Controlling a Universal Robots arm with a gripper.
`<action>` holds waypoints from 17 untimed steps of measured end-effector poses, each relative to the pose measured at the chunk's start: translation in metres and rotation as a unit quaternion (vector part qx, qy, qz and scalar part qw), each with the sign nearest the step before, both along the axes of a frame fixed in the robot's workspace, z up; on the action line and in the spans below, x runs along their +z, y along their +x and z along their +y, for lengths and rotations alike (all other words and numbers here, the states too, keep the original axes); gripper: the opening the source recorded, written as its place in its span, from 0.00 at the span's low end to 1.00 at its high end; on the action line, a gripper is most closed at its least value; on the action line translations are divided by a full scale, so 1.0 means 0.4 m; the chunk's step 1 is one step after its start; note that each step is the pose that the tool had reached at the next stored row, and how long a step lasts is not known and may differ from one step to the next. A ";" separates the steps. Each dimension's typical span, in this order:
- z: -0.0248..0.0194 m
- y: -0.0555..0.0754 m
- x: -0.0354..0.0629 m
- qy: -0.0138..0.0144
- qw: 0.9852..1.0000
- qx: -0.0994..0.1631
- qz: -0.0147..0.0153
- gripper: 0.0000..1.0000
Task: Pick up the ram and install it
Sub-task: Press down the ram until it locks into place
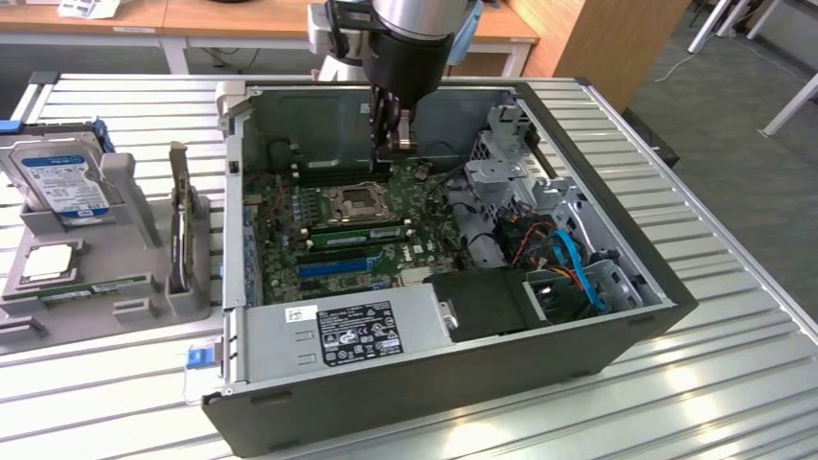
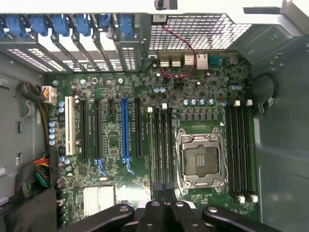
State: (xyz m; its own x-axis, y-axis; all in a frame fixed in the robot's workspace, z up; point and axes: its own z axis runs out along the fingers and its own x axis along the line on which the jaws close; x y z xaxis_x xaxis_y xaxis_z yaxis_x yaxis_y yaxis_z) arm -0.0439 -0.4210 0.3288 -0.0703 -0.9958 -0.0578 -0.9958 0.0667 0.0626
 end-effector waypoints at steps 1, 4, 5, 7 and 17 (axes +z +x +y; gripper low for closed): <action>0.000 0.000 0.000 0.000 1.000 -0.004 0.000 0.10; 0.000 0.000 0.000 0.000 1.000 -0.025 0.000 0.10; 0.000 0.000 0.000 0.000 0.999 -0.032 0.000 0.10; 0.000 0.000 0.000 0.000 0.999 -0.048 0.000 0.10; 0.000 0.000 0.000 0.000 0.993 -0.118 0.000 0.10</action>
State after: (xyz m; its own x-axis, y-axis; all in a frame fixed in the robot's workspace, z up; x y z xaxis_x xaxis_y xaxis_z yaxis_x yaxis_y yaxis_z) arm -0.0440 -0.4210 0.3288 -0.3027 -0.9513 -0.0578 -0.9522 0.2991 0.0626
